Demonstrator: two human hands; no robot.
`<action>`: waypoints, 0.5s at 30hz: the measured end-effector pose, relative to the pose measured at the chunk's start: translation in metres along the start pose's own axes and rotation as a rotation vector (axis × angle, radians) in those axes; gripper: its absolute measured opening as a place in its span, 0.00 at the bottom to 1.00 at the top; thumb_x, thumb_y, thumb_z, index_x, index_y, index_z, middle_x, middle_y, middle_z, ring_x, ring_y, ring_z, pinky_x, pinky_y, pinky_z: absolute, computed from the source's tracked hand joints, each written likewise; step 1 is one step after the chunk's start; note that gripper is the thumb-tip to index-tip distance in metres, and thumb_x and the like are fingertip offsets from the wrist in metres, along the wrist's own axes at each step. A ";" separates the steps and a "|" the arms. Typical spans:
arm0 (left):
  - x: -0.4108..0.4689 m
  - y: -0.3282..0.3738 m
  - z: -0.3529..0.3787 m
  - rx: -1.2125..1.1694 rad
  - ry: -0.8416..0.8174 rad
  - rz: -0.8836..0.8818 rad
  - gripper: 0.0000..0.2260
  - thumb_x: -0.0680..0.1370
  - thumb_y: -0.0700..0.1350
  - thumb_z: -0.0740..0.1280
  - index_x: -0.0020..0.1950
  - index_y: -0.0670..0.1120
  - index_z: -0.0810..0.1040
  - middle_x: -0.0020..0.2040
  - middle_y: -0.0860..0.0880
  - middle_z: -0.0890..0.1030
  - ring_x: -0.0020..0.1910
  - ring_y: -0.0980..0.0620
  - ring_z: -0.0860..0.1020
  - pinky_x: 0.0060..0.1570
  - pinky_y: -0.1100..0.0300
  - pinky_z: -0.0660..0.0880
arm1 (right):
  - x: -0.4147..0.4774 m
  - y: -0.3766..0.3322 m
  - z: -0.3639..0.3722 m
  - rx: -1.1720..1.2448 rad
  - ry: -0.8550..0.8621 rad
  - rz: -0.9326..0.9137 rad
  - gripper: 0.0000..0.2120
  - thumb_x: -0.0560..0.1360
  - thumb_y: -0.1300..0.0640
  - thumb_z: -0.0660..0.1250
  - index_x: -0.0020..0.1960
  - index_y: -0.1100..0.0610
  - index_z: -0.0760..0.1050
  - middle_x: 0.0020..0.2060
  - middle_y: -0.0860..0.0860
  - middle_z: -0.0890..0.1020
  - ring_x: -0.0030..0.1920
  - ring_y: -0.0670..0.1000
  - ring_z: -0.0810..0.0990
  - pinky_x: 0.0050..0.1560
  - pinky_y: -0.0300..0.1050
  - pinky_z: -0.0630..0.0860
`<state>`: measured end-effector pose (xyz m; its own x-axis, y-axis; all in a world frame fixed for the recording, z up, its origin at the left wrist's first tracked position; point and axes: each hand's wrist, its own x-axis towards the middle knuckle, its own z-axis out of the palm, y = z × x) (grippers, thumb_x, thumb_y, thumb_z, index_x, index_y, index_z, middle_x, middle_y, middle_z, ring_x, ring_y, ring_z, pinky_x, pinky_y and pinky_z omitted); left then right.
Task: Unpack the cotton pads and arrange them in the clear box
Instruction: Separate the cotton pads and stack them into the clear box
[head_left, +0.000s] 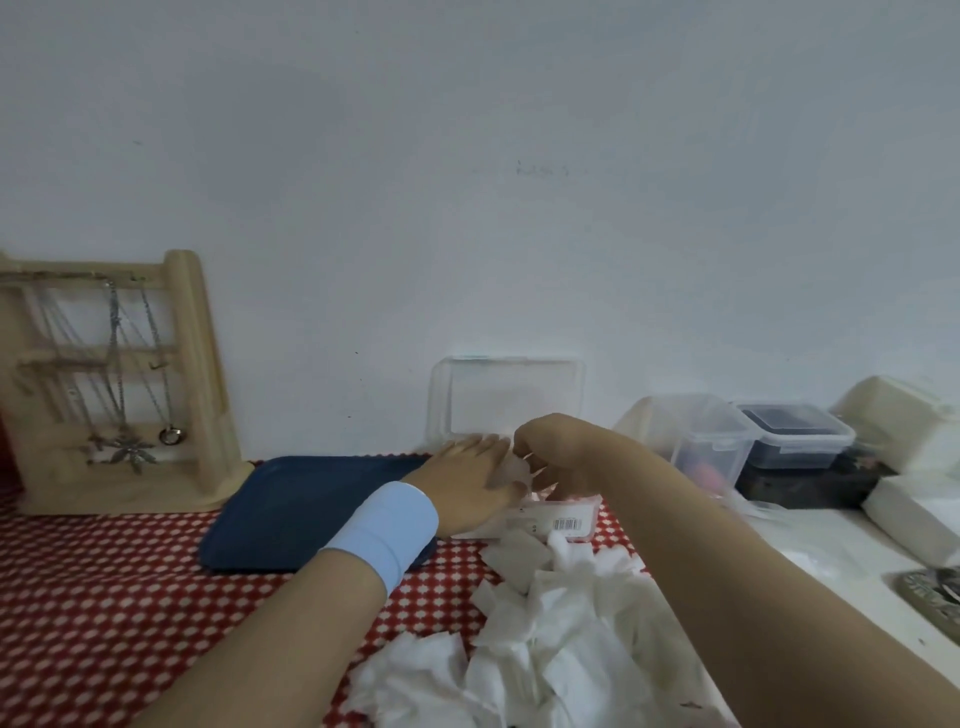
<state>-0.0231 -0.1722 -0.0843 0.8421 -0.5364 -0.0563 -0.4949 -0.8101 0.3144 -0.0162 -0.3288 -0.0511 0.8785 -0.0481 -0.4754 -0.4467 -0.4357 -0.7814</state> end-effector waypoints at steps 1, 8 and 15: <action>-0.004 -0.001 -0.002 -0.021 0.021 -0.010 0.31 0.83 0.61 0.55 0.83 0.53 0.52 0.84 0.53 0.52 0.82 0.52 0.49 0.79 0.50 0.50 | -0.002 -0.001 -0.001 -0.028 0.007 -0.004 0.13 0.79 0.61 0.56 0.59 0.64 0.75 0.51 0.60 0.80 0.42 0.57 0.76 0.46 0.52 0.76; -0.042 -0.003 -0.012 -0.168 0.340 -0.005 0.19 0.83 0.52 0.63 0.74 0.54 0.70 0.70 0.55 0.72 0.67 0.54 0.72 0.68 0.56 0.70 | -0.029 -0.006 -0.008 -0.476 0.373 -0.328 0.11 0.75 0.62 0.60 0.48 0.66 0.79 0.41 0.65 0.81 0.33 0.54 0.74 0.43 0.46 0.79; -0.093 0.000 -0.013 -0.230 0.138 -0.111 0.11 0.82 0.52 0.65 0.63 0.54 0.81 0.58 0.57 0.82 0.54 0.57 0.80 0.59 0.58 0.77 | -0.094 0.001 0.040 -0.860 -0.012 -0.436 0.09 0.75 0.54 0.71 0.52 0.56 0.86 0.44 0.53 0.87 0.40 0.51 0.87 0.43 0.42 0.80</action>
<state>-0.0987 -0.1193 -0.0671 0.9173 -0.3976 0.0221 -0.3500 -0.7784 0.5212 -0.1063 -0.2890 -0.0237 0.9338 0.2811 -0.2215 0.1996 -0.9228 -0.3296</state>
